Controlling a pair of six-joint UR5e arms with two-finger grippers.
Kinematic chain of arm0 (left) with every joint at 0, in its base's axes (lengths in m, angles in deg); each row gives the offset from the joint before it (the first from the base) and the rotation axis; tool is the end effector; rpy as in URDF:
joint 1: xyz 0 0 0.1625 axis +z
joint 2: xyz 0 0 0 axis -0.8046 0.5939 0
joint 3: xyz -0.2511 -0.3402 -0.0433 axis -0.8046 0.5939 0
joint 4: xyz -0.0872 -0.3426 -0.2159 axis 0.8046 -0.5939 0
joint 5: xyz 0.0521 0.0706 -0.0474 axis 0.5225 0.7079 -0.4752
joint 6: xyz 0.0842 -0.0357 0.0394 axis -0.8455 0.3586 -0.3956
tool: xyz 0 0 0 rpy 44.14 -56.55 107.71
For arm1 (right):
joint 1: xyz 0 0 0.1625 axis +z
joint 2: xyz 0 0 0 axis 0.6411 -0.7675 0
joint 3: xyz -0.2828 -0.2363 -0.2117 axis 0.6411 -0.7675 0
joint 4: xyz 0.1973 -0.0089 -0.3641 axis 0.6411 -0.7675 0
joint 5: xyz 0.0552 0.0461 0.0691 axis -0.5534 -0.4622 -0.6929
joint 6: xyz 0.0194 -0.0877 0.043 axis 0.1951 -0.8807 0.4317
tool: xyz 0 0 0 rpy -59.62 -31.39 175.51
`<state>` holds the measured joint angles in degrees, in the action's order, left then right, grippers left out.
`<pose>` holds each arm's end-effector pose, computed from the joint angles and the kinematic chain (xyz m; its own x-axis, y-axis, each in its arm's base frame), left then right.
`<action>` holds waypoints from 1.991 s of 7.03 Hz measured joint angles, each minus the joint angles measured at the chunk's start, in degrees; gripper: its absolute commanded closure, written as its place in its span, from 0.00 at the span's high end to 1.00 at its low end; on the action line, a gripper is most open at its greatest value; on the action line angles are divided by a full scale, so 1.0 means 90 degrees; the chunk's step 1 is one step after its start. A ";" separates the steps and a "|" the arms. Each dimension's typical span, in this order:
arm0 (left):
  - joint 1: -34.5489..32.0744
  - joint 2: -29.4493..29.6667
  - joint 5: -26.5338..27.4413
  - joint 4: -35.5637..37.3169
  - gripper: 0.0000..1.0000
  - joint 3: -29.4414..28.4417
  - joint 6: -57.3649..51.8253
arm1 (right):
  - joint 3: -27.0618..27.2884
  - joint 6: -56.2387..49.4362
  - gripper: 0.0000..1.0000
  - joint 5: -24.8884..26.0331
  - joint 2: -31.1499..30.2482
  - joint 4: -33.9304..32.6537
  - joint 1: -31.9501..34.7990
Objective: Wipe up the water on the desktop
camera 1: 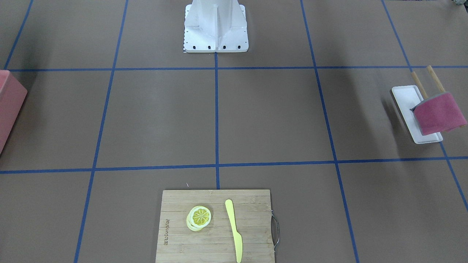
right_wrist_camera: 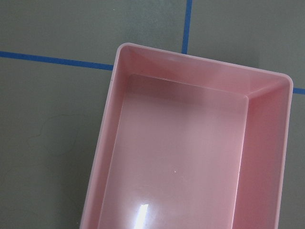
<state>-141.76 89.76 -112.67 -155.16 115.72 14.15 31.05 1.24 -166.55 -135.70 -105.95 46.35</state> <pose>-0.0431 -0.4636 0.6475 0.6370 0.2680 -0.7228 0.0582 0.9182 0.3917 0.0440 -0.3916 0.5742 0.7599 -0.0982 0.6426 -0.0125 0.9861 0.1655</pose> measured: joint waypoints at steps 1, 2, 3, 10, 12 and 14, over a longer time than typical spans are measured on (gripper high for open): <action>0.0234 -0.0152 0.0018 -0.0129 0.94 -0.0015 0.0432 | -0.0003 0.0002 1.00 -0.0003 -0.0008 0.0004 0.0000; 0.0407 -0.0265 0.0022 -0.0263 0.81 -0.0018 0.0668 | -0.0008 0.0002 1.00 -0.0003 -0.0013 0.0006 0.0000; 0.0527 -0.0325 0.0020 -0.0375 0.62 -0.0021 0.0771 | -0.0012 0.0003 1.00 0.0001 -0.0016 0.0006 0.0000; 0.0887 -0.0293 0.0008 -0.0443 0.15 -0.0026 0.0833 | -0.0018 0.0003 1.00 0.0007 -0.0018 0.0006 0.0000; 0.0892 -0.0276 -0.0029 -0.0453 0.00 -0.0024 0.0851 | -0.0024 0.0003 1.00 0.0011 -0.0018 0.0006 0.0000; 0.0891 -0.0269 -0.0046 -0.0459 0.00 -0.0043 0.0852 | -0.0025 0.0003 1.00 0.0012 -0.0018 0.0006 0.0000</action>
<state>-133.74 87.33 -113.08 -159.30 115.33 21.82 30.82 1.27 -166.44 -135.86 -105.90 46.35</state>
